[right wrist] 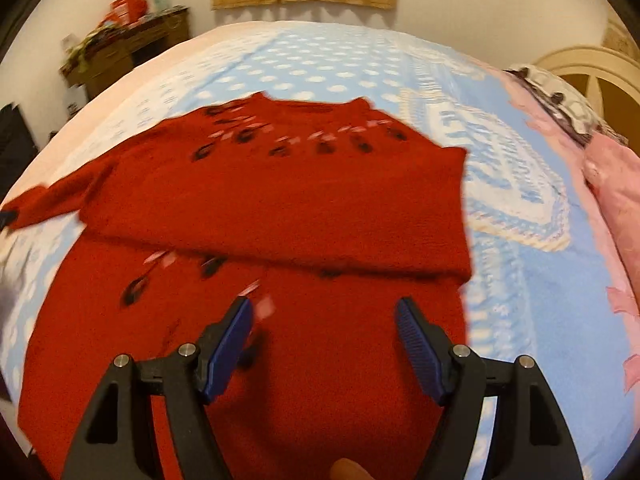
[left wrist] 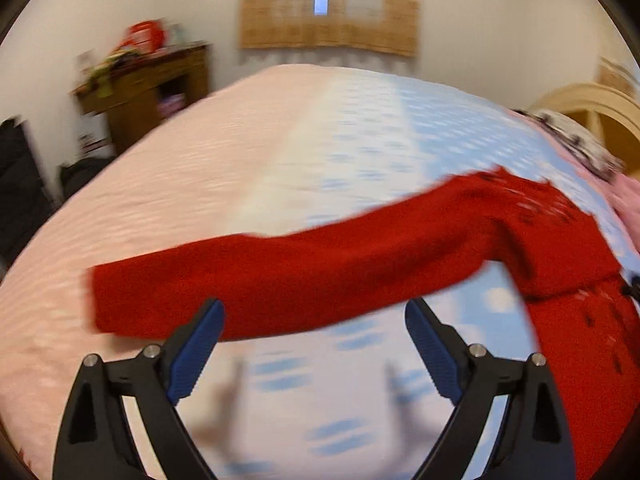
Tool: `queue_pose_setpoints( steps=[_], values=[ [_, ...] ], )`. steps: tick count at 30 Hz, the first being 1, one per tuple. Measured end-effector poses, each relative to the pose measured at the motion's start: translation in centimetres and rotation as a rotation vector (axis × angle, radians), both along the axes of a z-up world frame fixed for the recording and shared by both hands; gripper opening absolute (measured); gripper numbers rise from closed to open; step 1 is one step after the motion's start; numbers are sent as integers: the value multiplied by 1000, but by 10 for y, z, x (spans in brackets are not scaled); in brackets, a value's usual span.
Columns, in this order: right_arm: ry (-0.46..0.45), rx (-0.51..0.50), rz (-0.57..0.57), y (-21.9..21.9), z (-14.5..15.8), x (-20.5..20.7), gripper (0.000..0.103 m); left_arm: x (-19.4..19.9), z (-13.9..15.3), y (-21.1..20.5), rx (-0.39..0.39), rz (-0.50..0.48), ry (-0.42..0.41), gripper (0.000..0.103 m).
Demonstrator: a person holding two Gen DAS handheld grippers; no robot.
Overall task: Fold small clothes
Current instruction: 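Move the left tool to the other sleeve cuff and grasp it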
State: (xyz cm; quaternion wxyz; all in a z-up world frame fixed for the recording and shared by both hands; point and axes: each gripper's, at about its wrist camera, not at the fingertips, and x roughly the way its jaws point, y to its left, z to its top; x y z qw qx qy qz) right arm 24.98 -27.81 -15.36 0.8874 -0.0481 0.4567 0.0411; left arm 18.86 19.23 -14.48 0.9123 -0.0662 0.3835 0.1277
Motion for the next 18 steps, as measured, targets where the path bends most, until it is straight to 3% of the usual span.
queue_pose_setpoints(
  steps=[5, 11, 14, 18],
  values=[
    [-35, -59, 78, 35, -10, -29, 74, -30, 4, 68, 29, 200, 8, 94],
    [-74, -146, 114, 52, -16, -46, 74, -56, 0, 131, -17, 379, -7, 93],
    [-84, -160, 104, 52, -16, -47, 74, -52, -6, 138, -100, 380, -9, 92],
    [-77, -161, 96, 52, -20, -47, 74, -36, -12, 134, -222, 329, -19, 83]
  ],
)
